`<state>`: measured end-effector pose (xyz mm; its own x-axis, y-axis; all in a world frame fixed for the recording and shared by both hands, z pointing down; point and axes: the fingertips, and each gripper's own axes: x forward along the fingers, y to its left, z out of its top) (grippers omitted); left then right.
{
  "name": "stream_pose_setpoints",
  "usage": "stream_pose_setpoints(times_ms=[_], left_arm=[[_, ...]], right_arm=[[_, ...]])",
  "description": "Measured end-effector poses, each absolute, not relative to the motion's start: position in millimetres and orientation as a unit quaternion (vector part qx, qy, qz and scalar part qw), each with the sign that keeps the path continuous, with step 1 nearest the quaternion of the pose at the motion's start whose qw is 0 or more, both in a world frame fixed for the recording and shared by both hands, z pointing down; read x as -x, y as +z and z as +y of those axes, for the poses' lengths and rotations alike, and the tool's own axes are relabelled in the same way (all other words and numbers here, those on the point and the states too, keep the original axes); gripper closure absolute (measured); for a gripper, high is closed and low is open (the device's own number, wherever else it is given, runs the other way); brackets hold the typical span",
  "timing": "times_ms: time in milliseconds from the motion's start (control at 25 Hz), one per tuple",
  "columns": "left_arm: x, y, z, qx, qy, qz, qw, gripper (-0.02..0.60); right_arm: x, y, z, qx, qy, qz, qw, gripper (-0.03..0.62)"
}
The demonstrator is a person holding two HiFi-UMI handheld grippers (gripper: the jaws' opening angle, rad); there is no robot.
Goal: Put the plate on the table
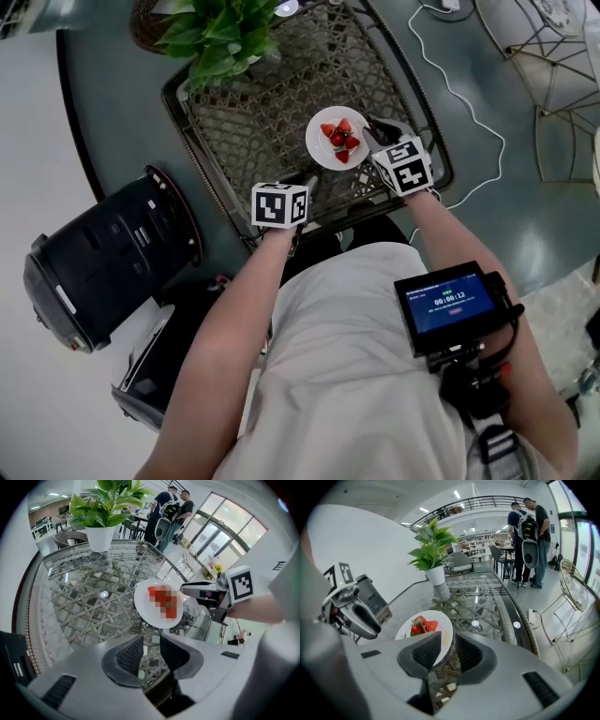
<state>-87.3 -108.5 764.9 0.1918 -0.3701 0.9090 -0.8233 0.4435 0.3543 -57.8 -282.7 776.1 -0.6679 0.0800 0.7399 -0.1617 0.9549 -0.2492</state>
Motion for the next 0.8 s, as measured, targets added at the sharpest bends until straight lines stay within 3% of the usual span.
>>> stream_pose_setpoints(times_ms=[800], left_arm=[[63.6,700.3,-74.4,-0.574,0.174,-0.622,0.503,0.476]], right_arm=[[-70.7,706.4,-262.8,-0.129,0.207,-0.892,0.380,0.502]])
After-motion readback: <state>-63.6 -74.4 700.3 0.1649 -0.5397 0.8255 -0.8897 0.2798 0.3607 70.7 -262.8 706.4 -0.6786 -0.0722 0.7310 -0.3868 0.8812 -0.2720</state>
